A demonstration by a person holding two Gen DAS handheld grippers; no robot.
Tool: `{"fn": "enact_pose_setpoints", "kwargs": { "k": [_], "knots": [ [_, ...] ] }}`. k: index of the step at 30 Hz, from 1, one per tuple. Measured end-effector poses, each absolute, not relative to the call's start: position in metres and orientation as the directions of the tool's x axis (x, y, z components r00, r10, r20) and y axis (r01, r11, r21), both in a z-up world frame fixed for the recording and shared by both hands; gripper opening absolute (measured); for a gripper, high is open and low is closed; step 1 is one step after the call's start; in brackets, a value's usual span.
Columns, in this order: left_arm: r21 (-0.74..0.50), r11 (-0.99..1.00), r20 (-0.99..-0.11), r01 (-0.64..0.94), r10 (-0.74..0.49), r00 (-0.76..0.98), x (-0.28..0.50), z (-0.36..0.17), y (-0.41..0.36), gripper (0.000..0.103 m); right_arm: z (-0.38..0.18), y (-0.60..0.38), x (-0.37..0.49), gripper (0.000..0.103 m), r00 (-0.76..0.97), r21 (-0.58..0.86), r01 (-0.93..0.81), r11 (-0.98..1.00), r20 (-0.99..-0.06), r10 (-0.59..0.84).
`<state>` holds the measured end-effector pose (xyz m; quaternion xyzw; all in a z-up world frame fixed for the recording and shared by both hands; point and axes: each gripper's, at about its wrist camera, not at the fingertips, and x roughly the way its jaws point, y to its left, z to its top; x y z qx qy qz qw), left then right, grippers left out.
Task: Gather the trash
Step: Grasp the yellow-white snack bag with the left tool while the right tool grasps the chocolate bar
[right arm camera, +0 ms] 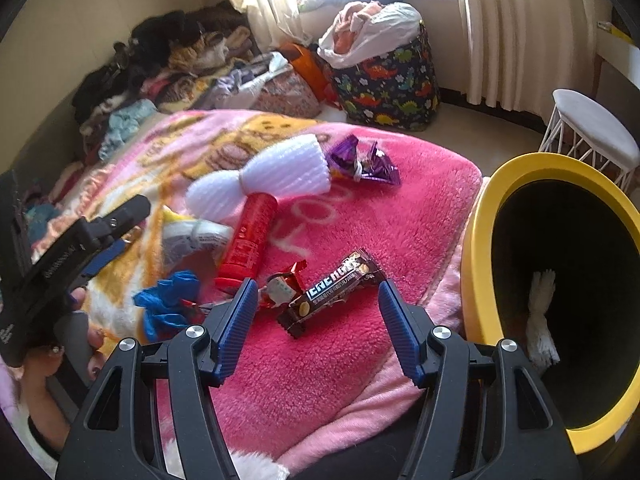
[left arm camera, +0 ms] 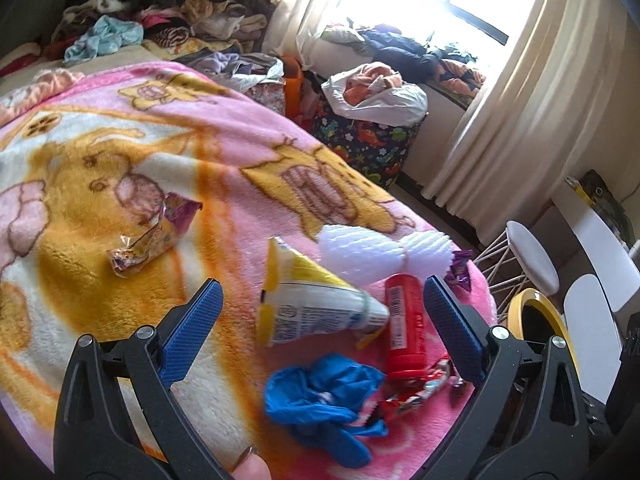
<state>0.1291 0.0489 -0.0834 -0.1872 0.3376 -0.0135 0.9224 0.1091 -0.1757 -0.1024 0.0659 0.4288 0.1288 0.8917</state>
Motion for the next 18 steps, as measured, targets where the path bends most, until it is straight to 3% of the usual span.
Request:
{"fn": "enact_pose_setpoints", "kwargs": {
  "k": [12, 18],
  "knots": [
    [-0.367, 0.924, -0.669, -0.103, -0.186, 0.72, 0.154, -0.107, 0.059, 0.087, -0.135, -0.165, 0.145, 0.048, 0.524, 0.191, -0.067, 0.979, -0.829, 0.197],
    [-0.386, 0.917, -0.685, -0.099, -0.213, 0.697, 0.163, -0.118, 0.061, 0.08, -0.141, -0.165, 0.149, 0.031, 0.508, 0.22, -0.07, 0.973, -0.832, 0.225]
  ]
}}
